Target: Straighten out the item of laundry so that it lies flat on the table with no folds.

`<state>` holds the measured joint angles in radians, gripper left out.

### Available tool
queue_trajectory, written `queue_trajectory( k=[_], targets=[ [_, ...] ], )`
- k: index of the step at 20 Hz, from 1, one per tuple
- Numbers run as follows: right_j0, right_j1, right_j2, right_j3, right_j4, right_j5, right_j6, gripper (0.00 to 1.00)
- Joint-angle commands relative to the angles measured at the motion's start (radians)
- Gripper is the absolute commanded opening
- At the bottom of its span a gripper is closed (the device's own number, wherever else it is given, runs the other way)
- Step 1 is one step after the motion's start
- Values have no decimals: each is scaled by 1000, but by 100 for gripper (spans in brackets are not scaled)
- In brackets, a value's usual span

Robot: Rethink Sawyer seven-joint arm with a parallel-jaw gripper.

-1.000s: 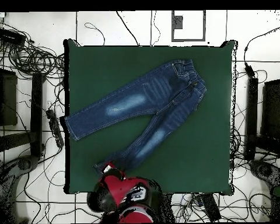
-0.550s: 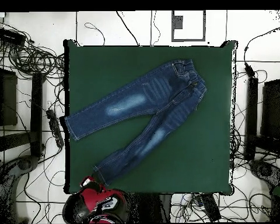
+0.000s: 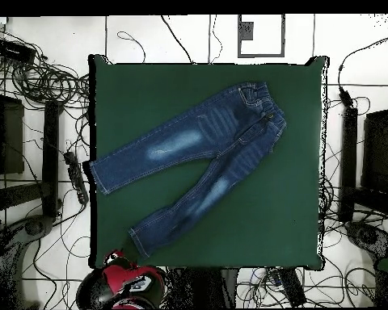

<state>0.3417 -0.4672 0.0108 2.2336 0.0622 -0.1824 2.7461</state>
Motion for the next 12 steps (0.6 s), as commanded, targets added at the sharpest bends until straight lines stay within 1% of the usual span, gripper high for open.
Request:
queue_trajectory(
  k=[1,2,3,4,7,8,9,12],
  targets=[
    [31,103,14,-218,147,174,81,100],
    [41,92,-7,-234,156,190,74,100],
    [24,76,3,-237,153,211,71,100],
    [43,62,-25,-249,162,221,69,100],
    [32,44,-20,-279,165,218,78,100],
    [29,38,-20,-292,160,240,71,100],
    [45,32,-42,-309,167,252,74,100],
    [36,12,-35,-334,167,283,84,100]
  ],
)
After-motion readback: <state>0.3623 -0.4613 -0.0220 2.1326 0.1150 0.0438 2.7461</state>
